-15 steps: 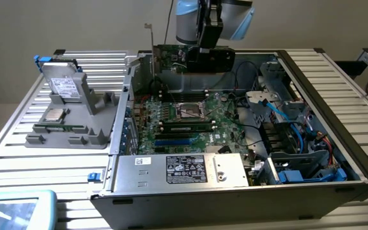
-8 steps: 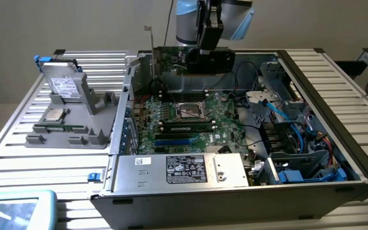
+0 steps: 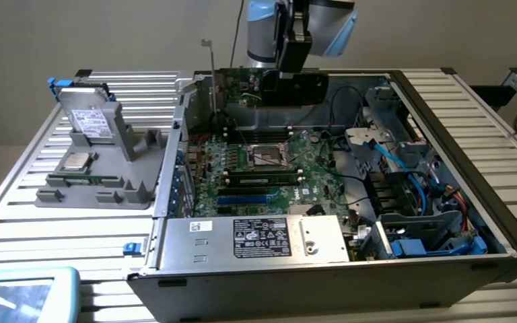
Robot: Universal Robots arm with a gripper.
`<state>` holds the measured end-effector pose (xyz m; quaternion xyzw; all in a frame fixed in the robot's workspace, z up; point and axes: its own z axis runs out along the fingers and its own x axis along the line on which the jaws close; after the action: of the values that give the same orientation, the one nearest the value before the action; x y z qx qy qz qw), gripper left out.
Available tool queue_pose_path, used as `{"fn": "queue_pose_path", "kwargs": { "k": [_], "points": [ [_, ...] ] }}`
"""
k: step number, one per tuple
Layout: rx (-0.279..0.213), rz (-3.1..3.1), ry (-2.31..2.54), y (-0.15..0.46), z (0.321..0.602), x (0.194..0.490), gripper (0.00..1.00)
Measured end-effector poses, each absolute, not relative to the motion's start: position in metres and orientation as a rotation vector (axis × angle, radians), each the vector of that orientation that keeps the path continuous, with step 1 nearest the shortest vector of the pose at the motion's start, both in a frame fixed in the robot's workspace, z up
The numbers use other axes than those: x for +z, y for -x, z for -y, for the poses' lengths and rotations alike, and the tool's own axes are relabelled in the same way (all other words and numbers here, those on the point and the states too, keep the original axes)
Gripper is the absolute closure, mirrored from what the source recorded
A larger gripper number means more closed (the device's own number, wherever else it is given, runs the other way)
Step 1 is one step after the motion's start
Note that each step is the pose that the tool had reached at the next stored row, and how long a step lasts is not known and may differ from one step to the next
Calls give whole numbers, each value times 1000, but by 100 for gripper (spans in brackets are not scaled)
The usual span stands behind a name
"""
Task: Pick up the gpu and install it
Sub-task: 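Insert the gpu into the slot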
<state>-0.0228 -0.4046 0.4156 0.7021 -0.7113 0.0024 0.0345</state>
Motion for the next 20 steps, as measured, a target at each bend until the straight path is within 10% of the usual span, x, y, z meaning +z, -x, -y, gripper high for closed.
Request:
{"fn": "queue_pose_path", "kwargs": {
  "k": [20],
  "points": [
    [28,2180,-2171,31,407,412,73]
  ]
}}
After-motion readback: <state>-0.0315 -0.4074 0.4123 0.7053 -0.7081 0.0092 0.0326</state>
